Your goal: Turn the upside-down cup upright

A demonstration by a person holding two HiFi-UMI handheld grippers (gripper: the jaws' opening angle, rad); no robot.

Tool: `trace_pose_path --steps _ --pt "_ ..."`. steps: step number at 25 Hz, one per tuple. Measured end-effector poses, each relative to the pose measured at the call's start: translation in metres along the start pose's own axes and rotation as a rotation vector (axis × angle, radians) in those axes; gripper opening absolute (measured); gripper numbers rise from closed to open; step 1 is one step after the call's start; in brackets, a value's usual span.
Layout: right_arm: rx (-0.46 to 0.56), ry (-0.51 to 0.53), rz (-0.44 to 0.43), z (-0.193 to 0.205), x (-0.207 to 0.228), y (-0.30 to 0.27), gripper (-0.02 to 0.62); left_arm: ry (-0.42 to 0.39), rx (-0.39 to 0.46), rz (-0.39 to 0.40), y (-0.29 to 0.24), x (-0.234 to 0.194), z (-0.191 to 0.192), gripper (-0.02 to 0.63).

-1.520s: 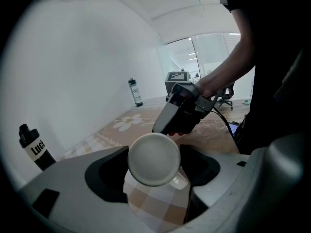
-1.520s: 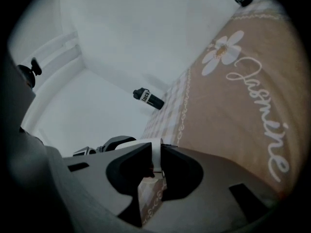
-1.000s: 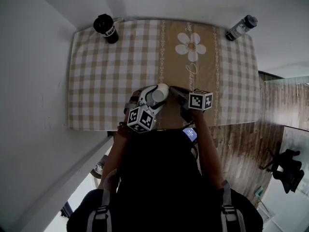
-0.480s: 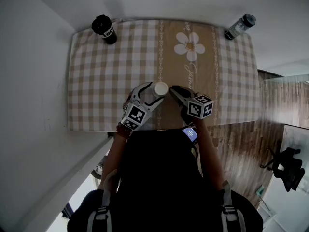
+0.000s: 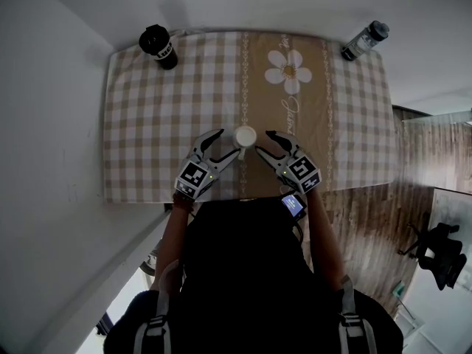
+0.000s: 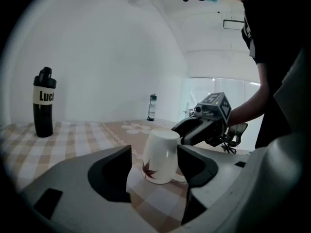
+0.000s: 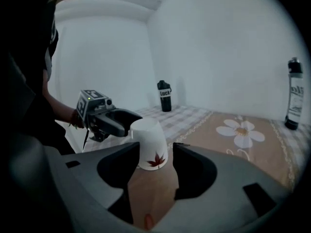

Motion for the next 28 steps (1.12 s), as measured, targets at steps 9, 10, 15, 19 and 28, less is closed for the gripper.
trace_pose_path --steps 9,10,15,19,28 --pt "-0.072 0.101 -0.04 0.003 -0.014 -0.023 0.235 -0.246 -0.17 0.028 -0.009 0.012 0.027 0.256" --pt "-0.074 0.102 -0.043 0.002 -0.013 -0.024 0.236 -0.282 -0.19 0.022 -0.014 0.013 0.026 0.256" --pt "-0.098 0.156 -0.02 -0.004 -0.008 -0.023 0.227 -0.316 -0.204 0.018 -0.028 0.018 0.02 0.239" --pt "-0.111 0.181 -0.01 -0.004 -0.007 -0.022 0.23 -0.28 -0.199 -0.023 -0.029 0.022 0.021 0.239" --pt "-0.075 0.165 0.03 0.002 -0.012 -0.018 0.204 -0.149 -0.14 -0.045 -0.016 0.009 0.023 0.235"
Point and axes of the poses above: the fingertips, and each gripper's own axes: y backward along the fingers, x to its right, z out of its underside, the point moved 9 cm from there along y, backward along the fingers, and after that the axes turned 5 degrees about -z, right-handed, at the moved point
